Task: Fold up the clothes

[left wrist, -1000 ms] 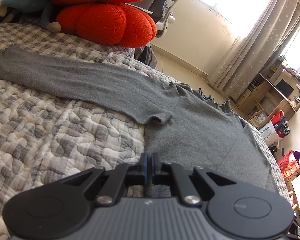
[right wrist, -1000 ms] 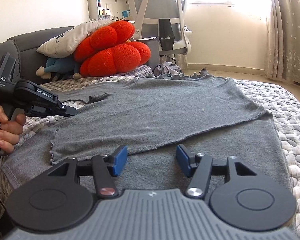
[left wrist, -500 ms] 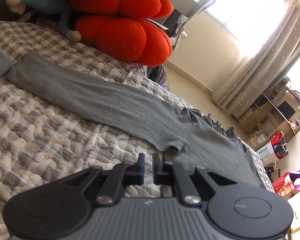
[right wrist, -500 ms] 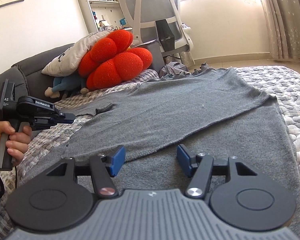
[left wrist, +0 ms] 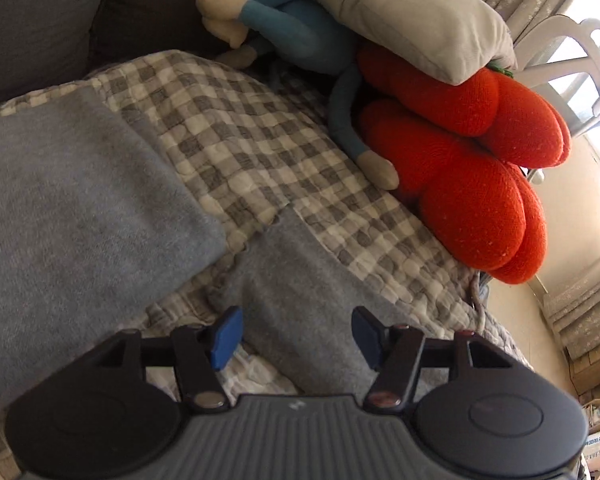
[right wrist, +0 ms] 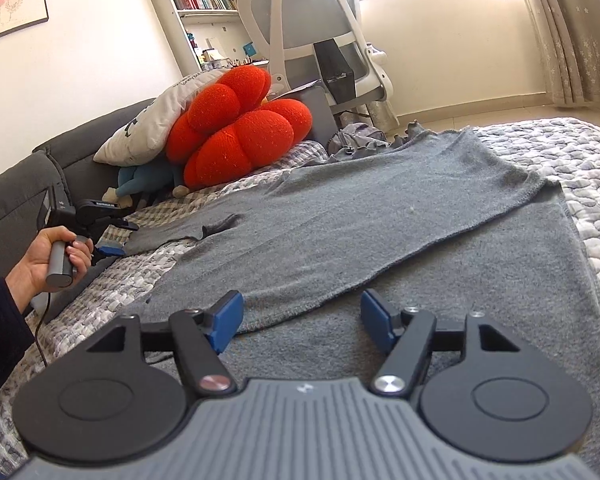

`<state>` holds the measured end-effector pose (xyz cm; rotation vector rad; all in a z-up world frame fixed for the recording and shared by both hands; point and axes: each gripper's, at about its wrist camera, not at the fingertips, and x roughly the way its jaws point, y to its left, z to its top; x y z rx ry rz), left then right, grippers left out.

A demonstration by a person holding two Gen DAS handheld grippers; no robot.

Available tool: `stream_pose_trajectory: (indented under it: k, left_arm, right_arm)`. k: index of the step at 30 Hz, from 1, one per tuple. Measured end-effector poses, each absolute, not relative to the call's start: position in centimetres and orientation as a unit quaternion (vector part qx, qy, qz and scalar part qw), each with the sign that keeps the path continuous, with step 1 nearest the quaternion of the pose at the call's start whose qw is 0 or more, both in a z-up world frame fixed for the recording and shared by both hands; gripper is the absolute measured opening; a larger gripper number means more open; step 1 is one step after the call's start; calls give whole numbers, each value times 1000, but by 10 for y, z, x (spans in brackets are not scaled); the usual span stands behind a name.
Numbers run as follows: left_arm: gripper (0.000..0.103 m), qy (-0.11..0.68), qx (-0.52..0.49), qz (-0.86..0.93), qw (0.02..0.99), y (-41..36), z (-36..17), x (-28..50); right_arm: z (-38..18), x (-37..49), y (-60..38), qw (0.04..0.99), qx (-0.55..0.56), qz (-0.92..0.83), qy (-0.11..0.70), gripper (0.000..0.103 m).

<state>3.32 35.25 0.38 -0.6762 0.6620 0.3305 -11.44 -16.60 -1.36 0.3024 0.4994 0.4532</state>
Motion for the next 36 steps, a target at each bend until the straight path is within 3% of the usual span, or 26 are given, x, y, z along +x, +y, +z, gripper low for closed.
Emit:
stream_pose_trajectory:
  k: [6, 7, 8, 11, 24, 30, 34, 36]
  left_arm:
    - [57, 291, -252, 181, 905, 333, -2, 43]
    - [46, 292, -234, 180, 910, 328, -3, 46]
    - [22, 294, -215, 179, 914, 323, -4, 48]
    - [3, 295, -195, 180, 918, 318, -5, 51]
    - [2, 174, -275, 80, 942, 284, 65, 16]
    - [2, 131, -261, -154, 944, 166, 124, -40]
    - [7, 133, -218, -306, 917, 96, 124, -79]
    - [19, 153, -212, -326, 909, 86, 113, -87]
  right_arm:
    - [-13, -115, -169, 931, 156, 225, 243, 68]
    - [-13, -115, -169, 930, 158, 225, 243, 68]
    - [-13, -115, -169, 930, 159, 225, 243, 68]
    - [-13, -115, -170, 930, 160, 225, 242, 68]
    - [-14, -114, -174, 929, 167, 227, 240, 68]
    - [-15, -114, -179, 924, 187, 231, 240, 68]
    - [-18, -112, -196, 908, 248, 237, 240, 68]
    - [-18, -115, -203, 902, 270, 239, 238, 68]
